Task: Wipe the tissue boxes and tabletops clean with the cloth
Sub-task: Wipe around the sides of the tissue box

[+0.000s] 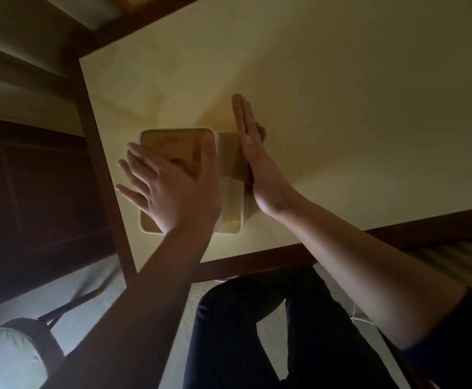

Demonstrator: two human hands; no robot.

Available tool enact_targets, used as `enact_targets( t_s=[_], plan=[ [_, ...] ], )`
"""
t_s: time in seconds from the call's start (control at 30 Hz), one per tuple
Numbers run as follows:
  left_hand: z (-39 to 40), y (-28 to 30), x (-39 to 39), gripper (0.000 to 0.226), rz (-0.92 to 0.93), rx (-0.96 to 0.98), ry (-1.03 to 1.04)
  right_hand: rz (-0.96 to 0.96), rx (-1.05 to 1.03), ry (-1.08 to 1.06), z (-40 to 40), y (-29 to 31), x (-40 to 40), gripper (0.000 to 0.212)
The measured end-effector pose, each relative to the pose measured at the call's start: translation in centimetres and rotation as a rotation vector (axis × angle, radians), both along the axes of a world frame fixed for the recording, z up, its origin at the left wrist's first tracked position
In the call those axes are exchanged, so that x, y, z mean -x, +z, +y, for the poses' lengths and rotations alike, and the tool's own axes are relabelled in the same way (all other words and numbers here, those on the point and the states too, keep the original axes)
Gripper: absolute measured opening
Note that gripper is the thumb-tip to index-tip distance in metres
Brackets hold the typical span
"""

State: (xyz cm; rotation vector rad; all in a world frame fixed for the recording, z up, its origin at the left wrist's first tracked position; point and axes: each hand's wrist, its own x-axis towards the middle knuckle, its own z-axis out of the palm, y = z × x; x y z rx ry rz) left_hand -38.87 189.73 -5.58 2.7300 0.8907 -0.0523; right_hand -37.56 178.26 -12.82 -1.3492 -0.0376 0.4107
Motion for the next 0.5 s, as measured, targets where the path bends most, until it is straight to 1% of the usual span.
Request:
enact_targets(
  t_s=[0.07,0.13,0.23,0.3,0.33,0.43,0.47,0.5],
  plan=[
    [1.0,0.4,0.2,0.131,-0.011,-0.029,-0.125,0.001,-0.002,0.056,-0.6,0.1,0.6,0.06],
    [2.7,0.8,0.3,0.129,0.011,-0.046,-0.311,0.045,-0.005,0.125,-1.1,0.6,1.4,0.066],
    [5.2,1.4,0.2,0.124,0.077,-0.062,-0.647,0.052,-0.019,0.232,-2.1,1.1,3.8,0.062],
    [6.1,1.7,0.2,0.124,0.123,-0.099,-0.824,0.046,-0.026,0.283,-2.5,1.1,6.0,0.06],
    [6.4,1.8,0.3,0.125,0.143,-0.12,-0.889,0.073,-0.019,0.291,-2.0,0.5,6.8,0.058],
    [6.7,1.9,0.3,0.126,0.16,-0.164,-1.005,0.279,0.036,0.238,-0.6,-0.4,8.1,0.049],
    [6.8,1.9,0.3,0.126,0.158,-0.175,-1.02,0.295,0.063,0.228,-0.5,-0.3,8.4,0.049],
    [6.8,1.9,0.3,0.126,0.156,-0.182,-1.027,0.248,0.083,0.237,-0.6,0.2,8.5,0.051]
  ],
)
